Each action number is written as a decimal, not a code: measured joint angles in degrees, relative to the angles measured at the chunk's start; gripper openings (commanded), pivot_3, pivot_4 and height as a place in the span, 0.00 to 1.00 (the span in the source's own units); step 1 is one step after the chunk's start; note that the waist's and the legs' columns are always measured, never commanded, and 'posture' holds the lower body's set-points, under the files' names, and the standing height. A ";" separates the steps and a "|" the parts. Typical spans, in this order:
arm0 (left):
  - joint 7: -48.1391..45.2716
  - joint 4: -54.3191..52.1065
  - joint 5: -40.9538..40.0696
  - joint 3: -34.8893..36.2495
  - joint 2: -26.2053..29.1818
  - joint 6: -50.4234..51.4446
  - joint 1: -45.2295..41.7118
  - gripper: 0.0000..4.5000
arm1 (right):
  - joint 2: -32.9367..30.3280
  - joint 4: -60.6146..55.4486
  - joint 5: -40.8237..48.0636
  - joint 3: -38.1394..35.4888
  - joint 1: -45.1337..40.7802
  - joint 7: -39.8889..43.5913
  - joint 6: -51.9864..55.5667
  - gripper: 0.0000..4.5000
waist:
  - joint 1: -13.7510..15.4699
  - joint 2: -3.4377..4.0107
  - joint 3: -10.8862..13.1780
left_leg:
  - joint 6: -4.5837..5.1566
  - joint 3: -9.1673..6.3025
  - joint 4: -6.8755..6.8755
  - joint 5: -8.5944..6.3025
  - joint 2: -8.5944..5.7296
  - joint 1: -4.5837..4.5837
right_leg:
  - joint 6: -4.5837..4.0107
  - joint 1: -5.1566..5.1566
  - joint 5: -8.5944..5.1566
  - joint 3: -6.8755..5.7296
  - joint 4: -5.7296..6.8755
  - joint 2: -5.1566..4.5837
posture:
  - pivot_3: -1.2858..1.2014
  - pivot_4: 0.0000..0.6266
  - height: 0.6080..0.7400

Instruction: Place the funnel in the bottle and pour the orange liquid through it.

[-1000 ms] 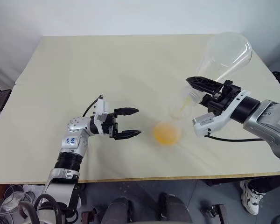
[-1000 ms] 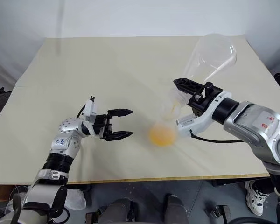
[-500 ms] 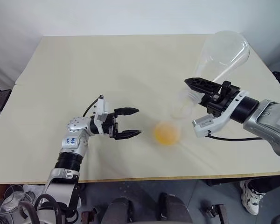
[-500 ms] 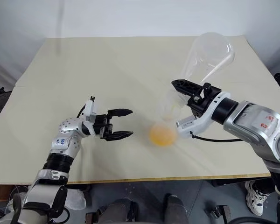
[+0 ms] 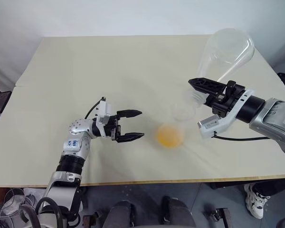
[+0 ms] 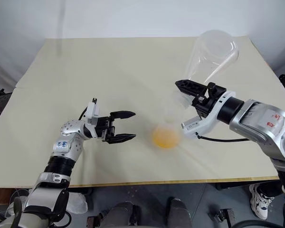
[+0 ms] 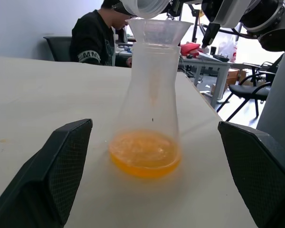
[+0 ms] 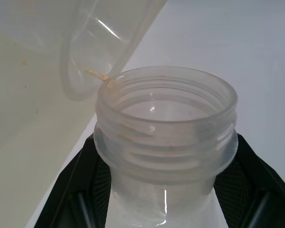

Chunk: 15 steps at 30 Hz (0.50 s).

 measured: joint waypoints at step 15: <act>-0.29 1.36 0.10 -0.01 0.12 -0.64 -2.16 1.00 | 10.91 -4.23 8.47 -0.85 1.58 2.75 14.52 0.55 | 0.05 -0.01 -0.01 | 0.01 -0.03 0.04 0.01 -0.01 0.00 | 0.00 -0.01 0.00 -0.03 0.12 -0.01 | 0.52 0.24 1.00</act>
